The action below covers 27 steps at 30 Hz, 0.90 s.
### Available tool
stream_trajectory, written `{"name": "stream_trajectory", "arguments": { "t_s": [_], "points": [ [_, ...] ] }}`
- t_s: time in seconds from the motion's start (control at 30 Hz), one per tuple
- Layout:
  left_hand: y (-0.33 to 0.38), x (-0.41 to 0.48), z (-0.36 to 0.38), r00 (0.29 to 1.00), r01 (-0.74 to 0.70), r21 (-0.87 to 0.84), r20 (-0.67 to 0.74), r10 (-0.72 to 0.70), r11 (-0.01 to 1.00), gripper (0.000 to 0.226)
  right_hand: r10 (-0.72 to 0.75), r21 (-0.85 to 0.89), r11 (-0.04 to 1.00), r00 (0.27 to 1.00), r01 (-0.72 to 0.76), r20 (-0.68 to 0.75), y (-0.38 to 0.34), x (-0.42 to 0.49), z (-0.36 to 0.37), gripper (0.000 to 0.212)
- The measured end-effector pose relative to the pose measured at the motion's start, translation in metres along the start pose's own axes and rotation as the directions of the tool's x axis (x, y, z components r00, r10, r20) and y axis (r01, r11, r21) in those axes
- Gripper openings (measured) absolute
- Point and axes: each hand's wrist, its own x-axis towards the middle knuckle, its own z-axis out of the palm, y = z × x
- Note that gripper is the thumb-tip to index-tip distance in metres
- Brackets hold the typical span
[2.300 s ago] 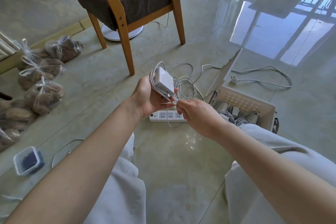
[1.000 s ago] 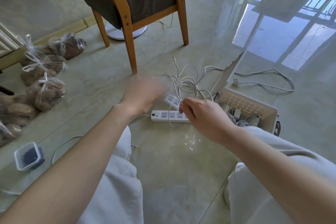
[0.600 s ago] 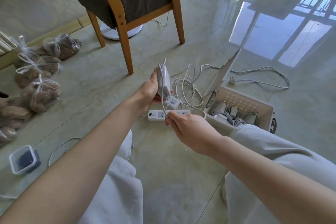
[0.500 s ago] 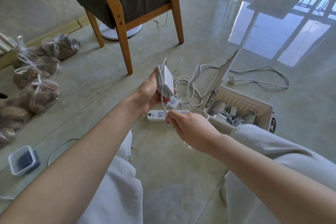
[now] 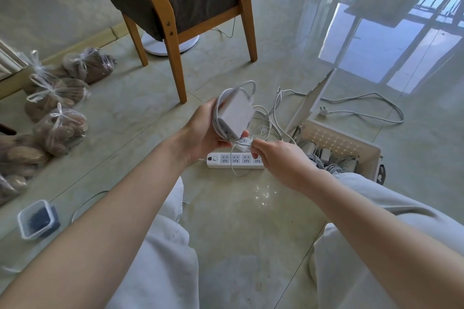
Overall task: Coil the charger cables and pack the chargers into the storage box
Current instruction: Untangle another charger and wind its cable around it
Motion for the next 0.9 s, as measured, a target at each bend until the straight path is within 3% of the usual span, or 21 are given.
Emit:
{"name": "stream_trajectory", "arguments": {
  "t_s": [0.07, 0.13, 0.2, 0.27, 0.37, 0.43, 0.5, 0.67, 0.8, 0.9],
  "points": [
    [0.003, -0.004, -0.006, 0.997, 0.013, 0.126, 0.08, -0.023, 0.992, 0.046, 0.004, -0.015, 1.0, 1.0, -0.004, 0.001, 0.007, 0.002, 0.0, 0.016],
    [0.006, -0.009, -0.013, 0.991, -0.009, 0.382, 0.13, -0.044, 0.924, 0.047, -0.001, -0.023, 1.0, 1.0, 0.0, -0.021, 0.015, 0.006, 0.0, 0.015],
    [0.006, -0.015, -0.018, 0.989, -0.009, 0.662, 0.117, -0.091, 0.75, 0.043, -0.019, -0.065, 0.998, 0.999, 0.016, -0.046, 0.022, 0.009, 0.0, 0.021],
    [0.005, -0.019, -0.019, 0.988, 0.045, 0.818, 0.05, -0.149, 0.574, 0.039, -0.04, -0.143, 0.989, 0.998, 0.034, -0.04, 0.027, 0.012, -0.001, 0.028],
    [0.0, -0.017, -0.027, 0.99, 0.098, 0.938, -0.057, -0.131, 0.332, 0.049, -0.016, -0.239, 0.971, 0.999, 0.005, -0.042, 0.031, 0.013, -0.002, 0.036],
    [-0.005, -0.013, -0.035, 0.99, 0.139, 0.984, -0.136, -0.039, 0.108, 0.058, 0.032, -0.205, 0.978, 0.995, -0.05, -0.09, 0.03, 0.013, -0.004, 0.035],
    [-0.007, -0.009, -0.045, 0.974, 0.215, 0.976, -0.212, 0.074, -0.035, 0.057, 0.084, -0.121, 0.987, 0.986, -0.102, -0.141, 0.023, 0.013, -0.007, 0.033],
    [-0.012, 0.008, -0.051, 0.903, 0.353, 0.935, -0.329, 0.276, -0.041, 0.066, 0.002, 0.001, 1.0, 0.98, -0.001, -0.197, -0.003, 0.008, -0.01, 0.026],
    [-0.017, 0.015, -0.044, 0.858, 0.374, 0.924, -0.377, 0.348, 0.079, 0.067, -0.062, 0.113, 0.99, 0.983, 0.082, -0.174, -0.024, -0.002, -0.005, 0.029],
    [-0.018, 0.022, -0.037, 0.848, 0.347, 0.906, -0.413, 0.331, 0.241, 0.067, -0.1, 0.171, 0.977, 0.981, 0.129, -0.164, -0.037, -0.011, 0.0, 0.03]
  ]
}}
